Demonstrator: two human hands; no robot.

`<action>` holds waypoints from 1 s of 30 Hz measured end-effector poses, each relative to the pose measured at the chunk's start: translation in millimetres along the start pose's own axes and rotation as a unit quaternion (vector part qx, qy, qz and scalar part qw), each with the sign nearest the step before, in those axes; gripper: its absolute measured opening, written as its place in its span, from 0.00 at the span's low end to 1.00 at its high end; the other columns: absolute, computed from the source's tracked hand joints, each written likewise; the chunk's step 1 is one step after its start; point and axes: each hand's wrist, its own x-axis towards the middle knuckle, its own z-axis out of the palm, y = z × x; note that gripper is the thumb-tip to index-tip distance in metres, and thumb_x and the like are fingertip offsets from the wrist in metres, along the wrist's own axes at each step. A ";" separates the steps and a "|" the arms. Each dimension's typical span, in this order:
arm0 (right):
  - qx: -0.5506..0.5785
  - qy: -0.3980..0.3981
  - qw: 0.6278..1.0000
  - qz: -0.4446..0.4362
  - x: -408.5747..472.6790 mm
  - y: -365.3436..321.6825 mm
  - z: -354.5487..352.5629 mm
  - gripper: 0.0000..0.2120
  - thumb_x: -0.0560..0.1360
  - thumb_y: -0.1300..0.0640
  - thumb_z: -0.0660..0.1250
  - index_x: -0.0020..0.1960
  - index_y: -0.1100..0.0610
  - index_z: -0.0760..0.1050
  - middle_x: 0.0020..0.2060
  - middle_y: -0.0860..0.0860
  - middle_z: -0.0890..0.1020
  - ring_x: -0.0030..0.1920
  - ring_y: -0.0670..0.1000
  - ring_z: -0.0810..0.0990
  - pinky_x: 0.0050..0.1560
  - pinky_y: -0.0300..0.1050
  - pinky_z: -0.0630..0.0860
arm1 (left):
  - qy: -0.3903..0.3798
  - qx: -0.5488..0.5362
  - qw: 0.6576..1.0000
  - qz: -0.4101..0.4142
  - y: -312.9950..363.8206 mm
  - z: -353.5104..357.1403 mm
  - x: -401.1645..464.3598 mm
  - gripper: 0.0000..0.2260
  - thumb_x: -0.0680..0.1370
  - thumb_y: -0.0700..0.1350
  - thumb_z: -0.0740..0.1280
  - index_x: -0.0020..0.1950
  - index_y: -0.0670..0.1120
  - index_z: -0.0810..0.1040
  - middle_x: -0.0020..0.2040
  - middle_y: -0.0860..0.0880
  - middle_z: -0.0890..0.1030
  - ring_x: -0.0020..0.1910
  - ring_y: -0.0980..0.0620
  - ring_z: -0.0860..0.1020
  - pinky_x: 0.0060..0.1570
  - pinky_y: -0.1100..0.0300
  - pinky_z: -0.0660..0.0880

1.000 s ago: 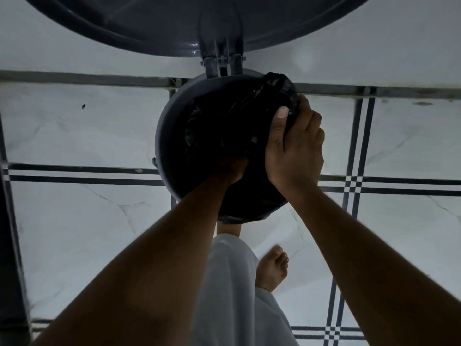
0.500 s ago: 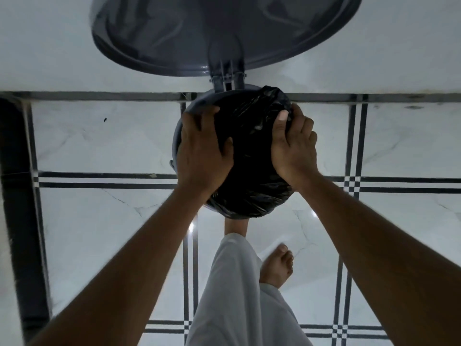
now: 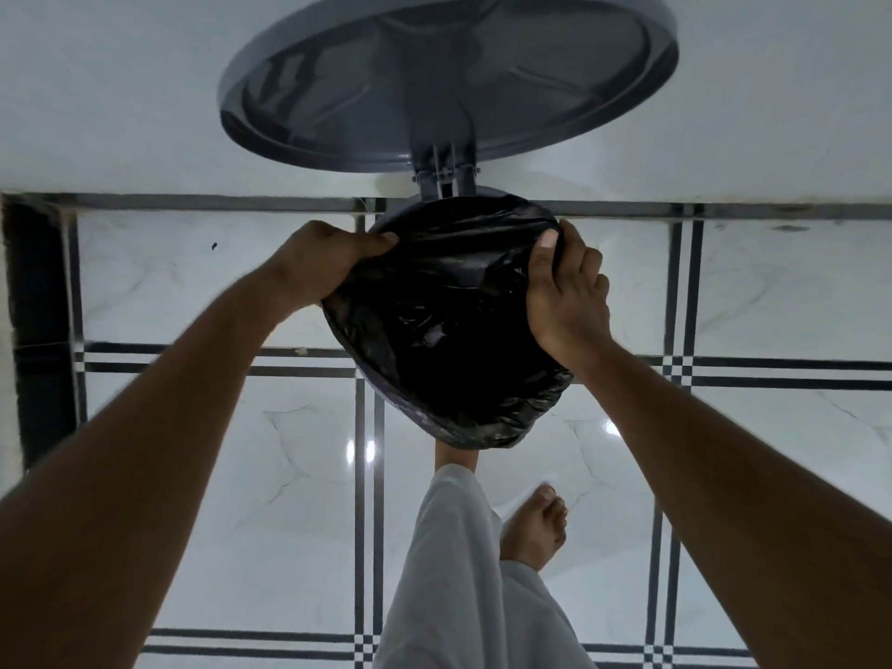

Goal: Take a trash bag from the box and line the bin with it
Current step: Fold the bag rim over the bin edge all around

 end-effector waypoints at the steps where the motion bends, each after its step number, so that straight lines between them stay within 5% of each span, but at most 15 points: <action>1: 0.003 0.001 1.000 0.000 0.3 0.2 0.3 0.33 0.89 0.33 0.41 0.89 0.46 0.54 0.82 0.56 0.66 0.79 0.64 0.67 0.79 0.64 0.62 | -0.014 -0.013 1.000 -0.020 -2.8 -7.0 5.8 0.16 0.81 0.56 0.75 0.53 0.42 0.88 0.46 0.47 0.88 0.45 0.47 0.86 0.39 0.62 0.79; 4: 0.003 0.005 1.000 -0.008 1.1 2.4 1.9 0.33 0.88 0.32 0.40 0.88 0.46 0.55 0.81 0.55 0.67 0.78 0.63 0.67 0.78 0.63 0.62 | -0.084 -0.206 0.975 -0.021 -9.4 -23.0 18.3 0.14 0.83 0.50 0.69 0.63 0.43 0.88 0.56 0.46 0.87 0.59 0.43 0.85 0.64 0.50 0.81; 6: -0.001 0.010 1.000 -0.017 1.9 4.2 4.9 0.34 0.88 0.32 0.40 0.88 0.47 0.56 0.80 0.55 0.68 0.77 0.63 0.68 0.77 0.63 0.63 | -0.114 -0.305 0.945 -0.011 -7.8 -24.9 25.2 0.16 0.86 0.50 0.67 0.68 0.43 0.86 0.61 0.46 0.87 0.60 0.47 0.85 0.70 0.50 0.79; 10: -0.008 0.023 0.999 -0.025 1.7 4.3 7.4 0.40 0.84 0.28 0.37 0.87 0.48 0.56 0.79 0.55 0.69 0.76 0.62 0.70 0.75 0.63 0.66 | -0.057 -0.258 0.964 0.012 3.5 -10.3 48.6 0.14 0.86 0.50 0.67 0.65 0.44 0.87 0.59 0.45 0.89 0.60 0.45 0.87 0.64 0.53 0.83; 14: -0.015 0.019 0.999 -0.027 0.0 3.8 6.1 0.35 0.88 0.31 0.42 0.88 0.48 0.55 0.79 0.57 0.69 0.75 0.63 0.70 0.74 0.63 0.67 | 0.037 -0.076 0.996 -0.003 -0.6 2.2 60.7 0.07 0.83 0.49 0.74 0.52 0.46 0.86 0.47 0.49 0.84 0.33 0.60 0.83 0.35 0.68 0.80; 16: -0.019 0.019 0.999 -0.022 -1.0 1.3 4.8 0.34 0.88 0.32 0.44 0.89 0.48 0.55 0.79 0.58 0.68 0.75 0.65 0.70 0.75 0.64 0.67 | 0.006 -0.058 0.997 -0.049 -9.7 3.0 60.8 0.11 0.83 0.54 0.74 0.49 0.46 0.84 0.48 0.48 0.85 0.35 0.58 0.84 0.31 0.65 0.81; 19: -0.023 0.011 1.000 -0.011 -2.5 -1.2 2.5 0.33 0.89 0.33 0.45 0.89 0.48 0.53 0.80 0.58 0.67 0.76 0.66 0.69 0.76 0.65 0.66 | -0.066 -0.095 0.985 -0.127 -27.5 -6.1 45.6 0.31 0.75 0.73 0.72 0.58 0.46 0.86 0.53 0.46 0.90 0.47 0.47 0.90 0.46 0.54 0.85; 23: -0.029 0.000 1.000 0.001 -4.7 -4.1 1.1 0.33 0.89 0.32 0.46 0.89 0.46 0.52 0.81 0.57 0.65 0.77 0.65 0.69 0.76 0.65 0.67 | -0.228 -0.227 0.934 -0.157 -62.4 -13.0 13.6 0.44 0.74 0.80 0.62 0.70 0.44 0.85 0.67 0.42 0.87 0.65 0.43 0.86 0.68 0.44 0.78; 27: -0.016 -0.010 1.000 -0.003 -6.5 -4.4 -0.4 0.34 0.88 0.32 0.48 0.90 0.46 0.52 0.82 0.57 0.64 0.78 0.65 0.67 0.77 0.65 0.66 | -0.237 -0.299 0.916 -0.124 -99.8 -9.6 -11.3 0.23 0.84 0.63 0.65 0.69 0.49 0.86 0.74 0.42 0.82 0.63 0.50 0.85 0.65 0.50 0.76; 30: 0.093 -0.013 0.995 0.015 -5.2 -2.3 -6.3 0.37 0.88 0.31 0.53 0.90 0.46 0.49 0.85 0.58 0.61 0.84 0.63 0.63 0.82 0.63 0.61 | -0.211 -0.366 0.896 -0.134 -116.3 -3.1 -21.8 0.12 0.82 0.50 0.71 0.63 0.48 0.89 0.72 0.46 0.83 0.55 0.52 0.86 0.67 0.51 0.75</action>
